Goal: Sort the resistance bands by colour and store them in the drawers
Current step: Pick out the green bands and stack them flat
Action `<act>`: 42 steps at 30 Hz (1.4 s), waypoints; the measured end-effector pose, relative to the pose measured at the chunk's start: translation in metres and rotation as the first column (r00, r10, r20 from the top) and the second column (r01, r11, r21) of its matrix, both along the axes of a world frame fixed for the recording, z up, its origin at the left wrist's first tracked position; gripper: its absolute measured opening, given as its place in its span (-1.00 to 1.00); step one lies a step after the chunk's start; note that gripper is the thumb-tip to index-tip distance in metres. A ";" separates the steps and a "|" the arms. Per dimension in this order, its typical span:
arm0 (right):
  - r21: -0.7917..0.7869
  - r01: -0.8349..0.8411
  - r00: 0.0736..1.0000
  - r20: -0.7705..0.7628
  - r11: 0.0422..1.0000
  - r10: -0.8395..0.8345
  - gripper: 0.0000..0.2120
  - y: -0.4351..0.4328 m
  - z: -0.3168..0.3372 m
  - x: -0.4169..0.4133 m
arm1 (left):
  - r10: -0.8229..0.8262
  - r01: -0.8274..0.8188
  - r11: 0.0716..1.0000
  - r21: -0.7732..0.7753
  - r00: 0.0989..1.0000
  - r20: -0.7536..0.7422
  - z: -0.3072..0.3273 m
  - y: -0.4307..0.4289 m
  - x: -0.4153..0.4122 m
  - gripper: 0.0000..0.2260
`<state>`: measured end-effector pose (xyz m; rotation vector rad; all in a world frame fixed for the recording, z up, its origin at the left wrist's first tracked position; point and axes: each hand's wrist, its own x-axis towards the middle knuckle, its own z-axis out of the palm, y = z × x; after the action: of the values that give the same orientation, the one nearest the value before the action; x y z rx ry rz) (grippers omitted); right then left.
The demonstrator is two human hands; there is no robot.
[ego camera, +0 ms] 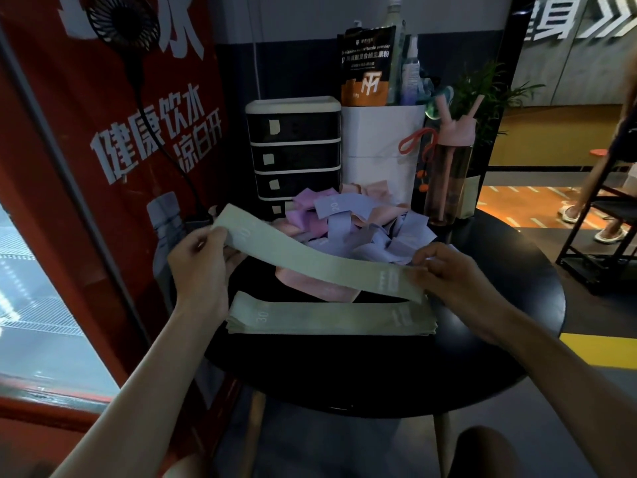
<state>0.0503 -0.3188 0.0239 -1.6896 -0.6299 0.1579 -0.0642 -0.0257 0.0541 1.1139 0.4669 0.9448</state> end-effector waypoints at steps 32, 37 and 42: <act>-0.356 0.230 0.824 0.566 0.906 0.013 -0.62 -0.003 -0.056 -0.014 | 0.208 0.606 -0.112 0.787 0.789 -0.578 -0.047 0.007 -0.031 -0.42; -0.408 0.177 0.855 0.514 0.896 0.065 -0.61 -0.003 -0.058 -0.012 | 0.193 0.773 -0.197 0.603 0.634 -0.749 -0.045 0.024 -0.019 -0.32; -0.356 0.144 0.887 0.459 0.923 0.038 -0.61 -0.006 -0.061 -0.003 | 0.152 0.779 -0.141 0.611 0.627 -0.764 -0.043 0.035 -0.012 -0.53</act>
<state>0.0469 -0.3246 -0.0369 -2.1474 -0.9494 -0.1830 -0.0761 0.0096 0.0116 2.9273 -0.2416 0.0707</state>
